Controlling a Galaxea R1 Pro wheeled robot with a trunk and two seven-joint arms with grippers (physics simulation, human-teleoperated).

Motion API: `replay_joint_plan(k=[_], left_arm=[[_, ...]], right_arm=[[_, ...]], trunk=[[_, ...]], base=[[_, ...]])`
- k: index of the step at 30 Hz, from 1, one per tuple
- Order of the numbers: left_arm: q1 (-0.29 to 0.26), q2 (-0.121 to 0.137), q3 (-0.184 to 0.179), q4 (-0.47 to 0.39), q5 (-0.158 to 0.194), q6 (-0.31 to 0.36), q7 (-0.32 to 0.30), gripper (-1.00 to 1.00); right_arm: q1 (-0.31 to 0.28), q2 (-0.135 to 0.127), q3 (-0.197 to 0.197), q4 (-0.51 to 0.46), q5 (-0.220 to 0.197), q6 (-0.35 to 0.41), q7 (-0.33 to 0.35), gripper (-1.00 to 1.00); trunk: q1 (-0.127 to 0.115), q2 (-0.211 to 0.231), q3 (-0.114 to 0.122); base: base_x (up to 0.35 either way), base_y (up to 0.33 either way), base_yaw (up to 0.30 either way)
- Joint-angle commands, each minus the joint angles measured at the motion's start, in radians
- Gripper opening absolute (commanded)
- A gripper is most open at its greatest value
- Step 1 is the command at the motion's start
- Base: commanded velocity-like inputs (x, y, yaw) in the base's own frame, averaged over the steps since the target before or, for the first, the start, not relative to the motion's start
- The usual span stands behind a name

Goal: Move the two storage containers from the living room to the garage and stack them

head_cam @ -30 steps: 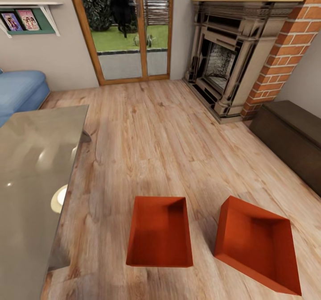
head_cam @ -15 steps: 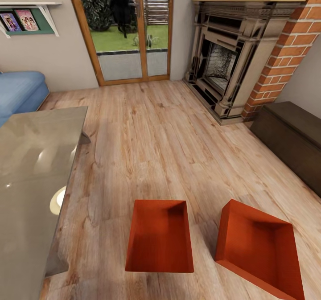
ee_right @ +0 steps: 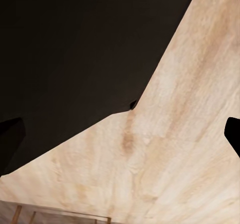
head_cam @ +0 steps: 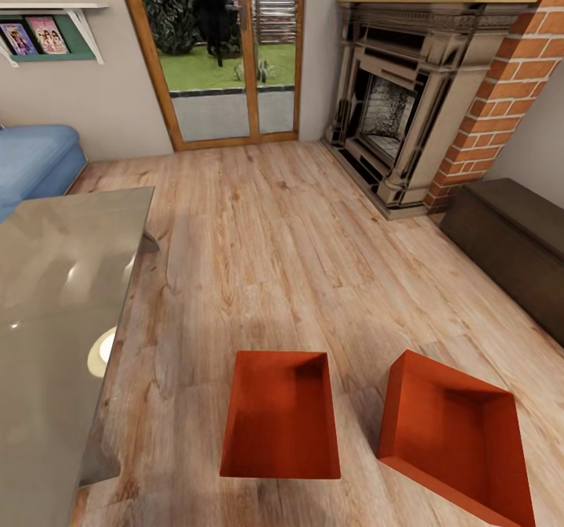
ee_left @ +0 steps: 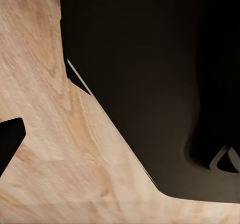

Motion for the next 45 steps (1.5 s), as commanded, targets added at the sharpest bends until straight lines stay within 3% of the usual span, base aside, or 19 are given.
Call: replay_joint_plan(k=[1, 3, 8, 12, 15, 18, 23, 29, 30, 32, 36, 40, 41, 45], left_arm=[[0.0, 0.0, 0.001, 0.0, 0.008, -0.001, 0.0, 1.0], [0.0, 0.0, 0.0, -0.003, 0.007, -0.001, 0.005, 1.0], [0.0, 0.0, -0.001, -0.16, 0.009, 0.042, 0.024, 1.0], [0.0, -0.001, -0.001, -0.277, 0.007, 0.134, 0.041, 1.0], [0.001, -0.001, -0.001, -0.342, 0.006, 0.166, 0.044, 1.0], [-0.001, -0.004, -0.002, -0.46, 0.005, 0.227, 0.046, 1.0], [-0.027, -0.012, -0.002, -0.56, 0.002, 0.339, 0.046, 1.0], [-0.189, -0.045, -0.002, -0.559, -0.001, 0.379, 0.047, 1.0], [-0.202, -0.049, -0.002, -0.558, -0.001, 0.386, 0.047, 1.0], [-0.302, -0.063, -0.003, -0.549, -0.003, 0.434, 0.046, 1.0], [-0.403, -0.073, -0.006, -0.522, -0.004, 0.449, 0.047, 1.0], [-0.521, -0.111, -0.01, -0.442, -0.006, 0.452, 0.057, 1.0], [-0.57, -0.125, -0.011, -0.417, -0.006, 0.453, 0.084, 1.0], [-0.633, -0.135, -0.012, -0.395, -0.006, 0.453, 0.113, 1.0]], right_arm=[[-0.001, 0.001, 0.009, 0.0, -0.009, 0.001, 0.001, 1.0], [-0.001, 0.001, 0.011, -0.005, -0.006, -0.003, -0.002, 1.0], [-0.001, 0.002, 0.011, -0.169, -0.005, -0.02, -0.032, 1.0], [-0.003, 0.0, 0.011, -0.265, -0.006, -0.016, -0.083, 1.0], [-0.002, 0.0, 0.011, -0.312, -0.006, -0.016, -0.107, 1.0], [-0.004, 0.002, 0.01, -0.368, -0.008, 0.013, -0.141, 1.0], [-0.069, 0.003, 0.01, -0.418, -0.03, 0.085, -0.161, 1.0], [-0.205, 0.009, 0.01, -0.434, -0.091, 0.11, -0.198, 1.0], [-0.229, 0.014, 0.01, -0.434, -0.095, 0.111, -0.208, 1.0], [-0.29, 0.03, 0.01, -0.435, -0.1, 0.107, -0.243, 1.0], [-0.368, 0.037, 0.009, -0.434, -0.102, 0.107, -0.273, 1.0], [-0.449, 0.038, 0.009, -0.429, -0.104, 0.108, -0.284, 1.0], [-0.486, 0.039, 0.008, -0.425, -0.106, 0.109, -0.287, 1.0], [-0.538, 0.04, 0.008, -0.42, -0.14, 0.111, -0.298, 1.0]], trunk=[[0.0, 0.0, -0.001], [0.0, 0.0, -0.001], [0.0, 0.0, -0.001], [0.0, 0.0, -0.001], [0.0, 0.0, -0.001], [0.0, 0.0, -0.001], [0.0, 0.0, -0.001], [0.0, 0.0, -0.001], [0.0, 0.0, -0.001], [0.0, 0.0, -0.001], [0.0, 0.0, -0.001], [0.0, 0.0, -0.001], [0.0, 0.0, -0.001], [0.0, 0.0, -0.001]], base=[[0.0, 0.0, 0.0], [0.0, 0.0, 0.0], [0.0, 0.0, 0.0], [0.0, 0.0, 0.0], [0.0, 0.0, 0.0], [0.0, 0.0, 0.0], [0.0, 0.0, 0.0], [0.0, 0.0, 0.0], [0.0, 0.0, 0.0], [0.0, 0.0, 0.0], [0.0, 0.0, 0.0], [0.0, 0.0, 0.0], [0.0, 0.0, 0.0], [0.0, 0.0, 0.0]])
